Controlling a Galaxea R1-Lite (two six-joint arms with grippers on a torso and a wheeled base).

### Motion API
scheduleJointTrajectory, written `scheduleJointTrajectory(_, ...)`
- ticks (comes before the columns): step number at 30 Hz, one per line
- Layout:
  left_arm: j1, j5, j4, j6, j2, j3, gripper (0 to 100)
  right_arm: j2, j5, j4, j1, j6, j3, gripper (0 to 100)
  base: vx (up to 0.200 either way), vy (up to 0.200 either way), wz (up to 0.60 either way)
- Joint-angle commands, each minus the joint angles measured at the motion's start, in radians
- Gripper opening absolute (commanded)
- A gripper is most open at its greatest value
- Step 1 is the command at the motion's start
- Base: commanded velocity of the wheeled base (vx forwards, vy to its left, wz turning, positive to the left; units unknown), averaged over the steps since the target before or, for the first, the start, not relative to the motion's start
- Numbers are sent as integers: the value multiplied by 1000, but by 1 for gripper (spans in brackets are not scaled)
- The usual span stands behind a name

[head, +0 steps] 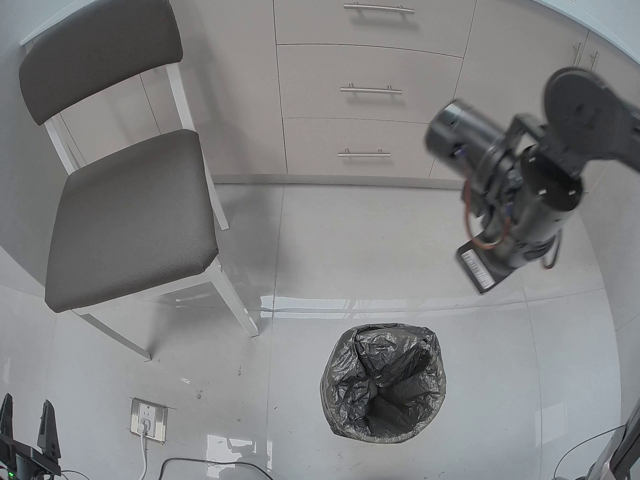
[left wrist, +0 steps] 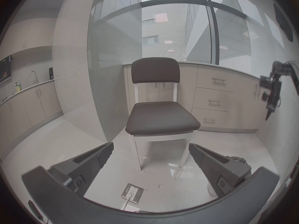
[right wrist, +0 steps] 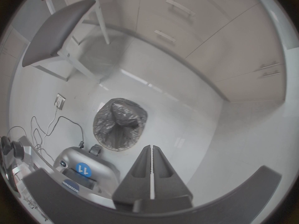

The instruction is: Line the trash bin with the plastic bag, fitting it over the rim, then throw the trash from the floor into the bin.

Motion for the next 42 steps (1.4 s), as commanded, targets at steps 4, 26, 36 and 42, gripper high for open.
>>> scheduleJointTrajectory(4,0,7,-3,0,-16,1,100,-467,-299,240,40,-67,0,0,0,0,0)
scheduleJointTrajectory(26,0,9,-3,-3,-16,1,100,-1206,39,286,-629,-493,0,100,0,0,0)
scheduleJointTrajectory(36,0,9,-3,3,-16,1,100,-1695,117,115,-665,-499,0,100,0,0,0)
scheduleJointTrajectory(42,0,-7,-3,65,-16,1,100,-1850,139,-135,-655,-564,120,100,0,0,0)
